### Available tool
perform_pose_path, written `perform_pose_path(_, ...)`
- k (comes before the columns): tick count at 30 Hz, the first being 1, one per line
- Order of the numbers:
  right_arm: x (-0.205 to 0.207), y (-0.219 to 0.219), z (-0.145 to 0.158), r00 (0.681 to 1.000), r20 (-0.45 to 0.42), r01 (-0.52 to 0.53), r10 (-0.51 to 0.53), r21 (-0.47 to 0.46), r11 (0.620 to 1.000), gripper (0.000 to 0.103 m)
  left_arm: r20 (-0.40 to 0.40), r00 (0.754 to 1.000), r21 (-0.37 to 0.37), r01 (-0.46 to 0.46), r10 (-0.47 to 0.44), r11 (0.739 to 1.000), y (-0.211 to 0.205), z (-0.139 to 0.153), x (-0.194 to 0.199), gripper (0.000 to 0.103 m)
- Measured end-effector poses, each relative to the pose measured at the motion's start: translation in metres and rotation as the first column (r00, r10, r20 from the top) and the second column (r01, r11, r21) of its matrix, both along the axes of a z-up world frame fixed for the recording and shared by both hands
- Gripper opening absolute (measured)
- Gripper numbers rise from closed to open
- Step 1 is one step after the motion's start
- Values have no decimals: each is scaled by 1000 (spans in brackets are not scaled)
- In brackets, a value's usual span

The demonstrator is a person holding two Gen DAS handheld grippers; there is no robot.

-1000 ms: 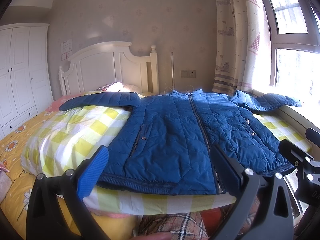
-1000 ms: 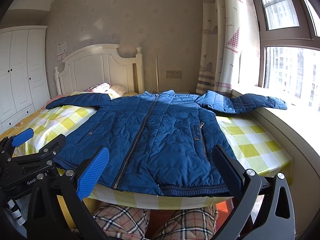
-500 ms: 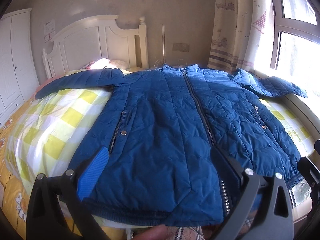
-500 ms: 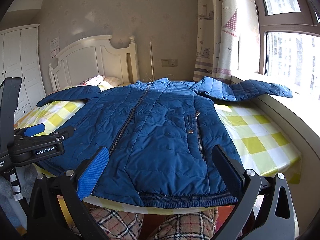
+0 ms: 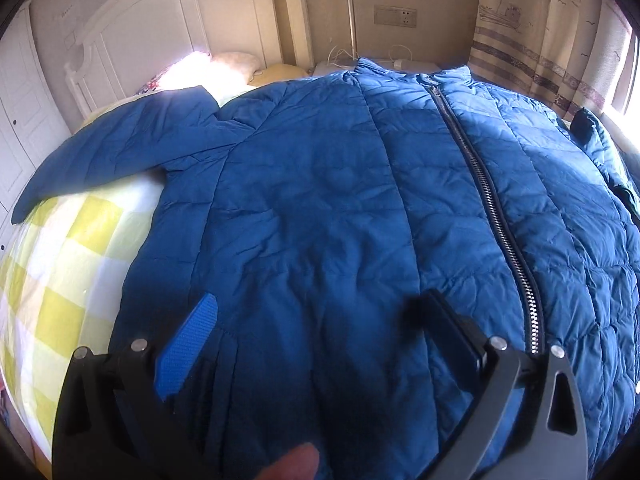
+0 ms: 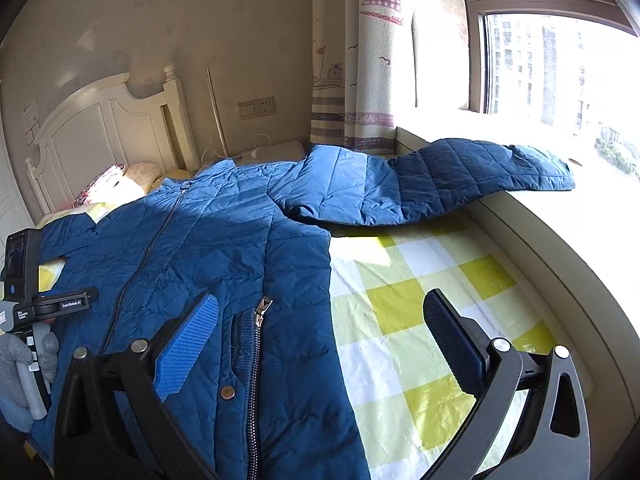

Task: Fold large clothes
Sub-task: 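Grasp the sleeve with the right tool and lift it over the jacket body, then lay the sleeve across the jacket front and open the right tool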

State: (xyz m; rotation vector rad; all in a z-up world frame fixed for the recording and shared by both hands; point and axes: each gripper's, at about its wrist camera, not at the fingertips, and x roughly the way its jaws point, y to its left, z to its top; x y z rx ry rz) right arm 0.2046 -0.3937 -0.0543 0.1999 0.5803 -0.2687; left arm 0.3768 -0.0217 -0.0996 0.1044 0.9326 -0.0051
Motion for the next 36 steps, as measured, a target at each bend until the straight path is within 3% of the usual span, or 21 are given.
perform_pose_path(2,15,-37,-1,998,2,70,-70,19,997,98,0,1000,-44,-2,2,999,7,-5,3,101)
perform_pose_path(4,30,-81,0,987,-14,159,-158,53,986,98,11,1000,-39,-2,2,999,6,-6,2,101)
perform_pose_path(7,33,-152,15,942,47,325,-332,116,938,99,1,1000,-24,-2,2,1000,3,-9,2,101)
perform_pose_path(10,38,-206,15,922,8,371,-388,273,888,99,-16,1000,-45,-3,2,999,5,-9,3,101)
perform_pose_path(12,41,-211,4,928,4,343,-373,381,859,99,-20,1000,-39,-3,2,999,4,-9,3,101)
perform_pose_path(16,74,-180,-25,959,-58,281,-278,355,892,98,-13,1000,-43,0,0,999,4,-9,3,101)
perform_pose_path(21,118,-189,-52,937,-94,343,-336,424,838,98,-9,1000,-52,2,-2,999,7,-8,2,101)
perform_pose_path(23,137,-198,-60,930,-102,360,-353,452,817,75,-8,1000,-54,2,-3,999,7,-8,2,101)
perform_pose_path(24,145,-198,-59,934,-84,345,-347,467,814,43,-7,1000,-55,3,-3,999,7,-8,2,101)
perform_pose_path(25,151,-196,-54,931,-74,350,-357,457,818,24,-7,1000,-54,3,-3,999,7,-8,2,101)
perform_pose_path(26,157,-187,-41,930,-42,348,-364,413,841,20,-7,1000,-54,3,-3,999,7,-8,2,101)
perform_pose_path(29,192,-110,20,970,93,216,-224,86,972,17,-6,1000,-55,3,-3,998,8,-7,2,101)
perform_pose_path(31,217,-41,43,993,102,67,-54,-128,990,15,-6,1000,-56,3,-4,998,8,-7,2,101)
perform_pose_path(33,229,46,46,987,63,-117,148,-356,927,15,-5,1000,-58,3,-3,998,8,-7,2,101)
perform_pose_path(35,227,119,34,944,2,-291,331,-469,834,15,-3,1000,-61,3,-4,998,8,-7,2,101)
perform_pose_path(36,220,155,23,908,-35,-378,418,-500,779,14,-3,1000,-62,3,-3,998,8,-7,2,101)
